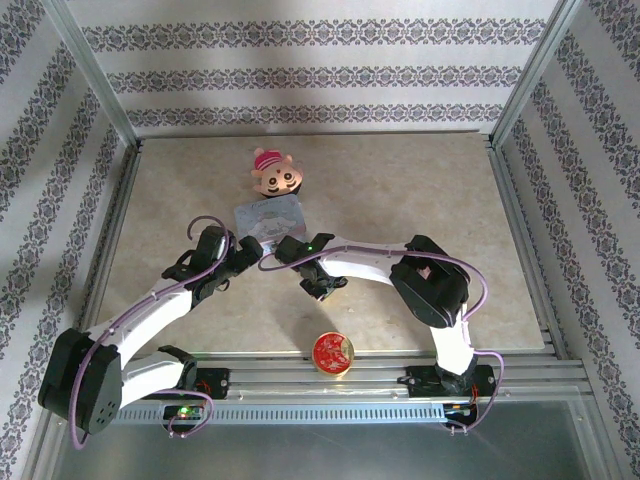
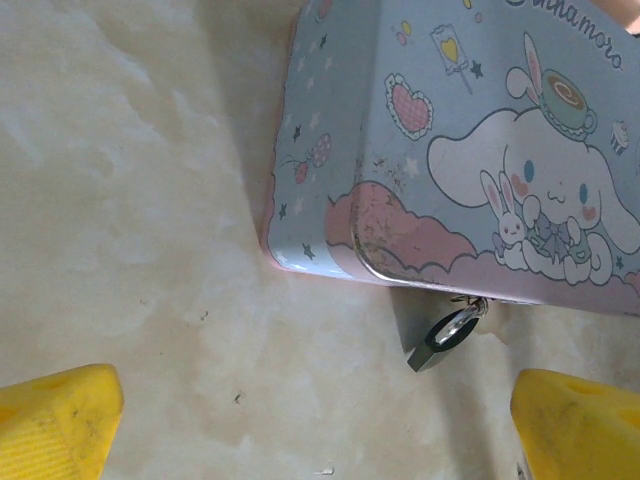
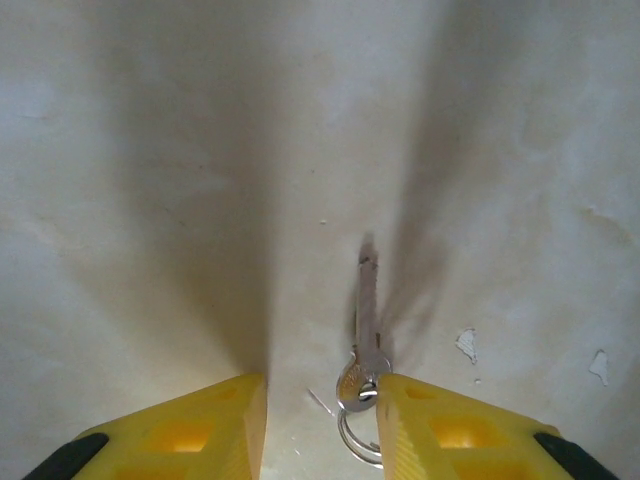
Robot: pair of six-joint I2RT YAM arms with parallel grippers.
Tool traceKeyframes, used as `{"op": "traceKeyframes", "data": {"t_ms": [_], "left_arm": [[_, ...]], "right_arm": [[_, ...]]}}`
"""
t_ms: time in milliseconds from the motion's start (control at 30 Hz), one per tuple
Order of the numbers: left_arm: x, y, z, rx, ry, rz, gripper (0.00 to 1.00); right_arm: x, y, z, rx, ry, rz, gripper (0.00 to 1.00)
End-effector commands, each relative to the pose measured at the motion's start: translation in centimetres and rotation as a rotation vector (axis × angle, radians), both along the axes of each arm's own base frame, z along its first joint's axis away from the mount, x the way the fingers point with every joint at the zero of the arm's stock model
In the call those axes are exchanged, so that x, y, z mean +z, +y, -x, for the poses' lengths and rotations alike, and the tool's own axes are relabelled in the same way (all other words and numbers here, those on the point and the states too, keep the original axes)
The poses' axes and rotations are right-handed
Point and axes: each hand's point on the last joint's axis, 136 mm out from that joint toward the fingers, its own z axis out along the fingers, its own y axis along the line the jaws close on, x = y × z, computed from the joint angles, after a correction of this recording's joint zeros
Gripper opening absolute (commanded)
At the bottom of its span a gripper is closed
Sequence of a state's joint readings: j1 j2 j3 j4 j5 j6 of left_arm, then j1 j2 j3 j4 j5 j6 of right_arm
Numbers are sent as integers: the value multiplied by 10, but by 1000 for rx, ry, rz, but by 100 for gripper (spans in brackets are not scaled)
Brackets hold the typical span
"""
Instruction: Unlock a padlock with a key
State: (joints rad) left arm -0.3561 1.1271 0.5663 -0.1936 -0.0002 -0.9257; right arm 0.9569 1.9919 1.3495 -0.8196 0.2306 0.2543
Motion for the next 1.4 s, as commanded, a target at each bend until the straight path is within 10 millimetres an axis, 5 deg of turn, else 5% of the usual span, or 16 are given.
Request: {"op": "traceKeyframes", "data": {"t_ms": [0, 767, 1133, 1367], "left_arm": [[-2, 3, -2, 22, 0, 22, 99], [-5, -3, -6, 1, 11, 60, 99], [-3, -3, -3, -9, 3, 63, 99], [-3, -3, -3, -10, 0, 63, 99]], "right_arm": [[-4, -8, -3, -12, 28, 30, 35], [-11, -37, -16, -123, 92, -12, 40], [22, -30, -29, -101, 25, -81, 43], [14, -45, -28, -155, 45, -80, 47]]}}
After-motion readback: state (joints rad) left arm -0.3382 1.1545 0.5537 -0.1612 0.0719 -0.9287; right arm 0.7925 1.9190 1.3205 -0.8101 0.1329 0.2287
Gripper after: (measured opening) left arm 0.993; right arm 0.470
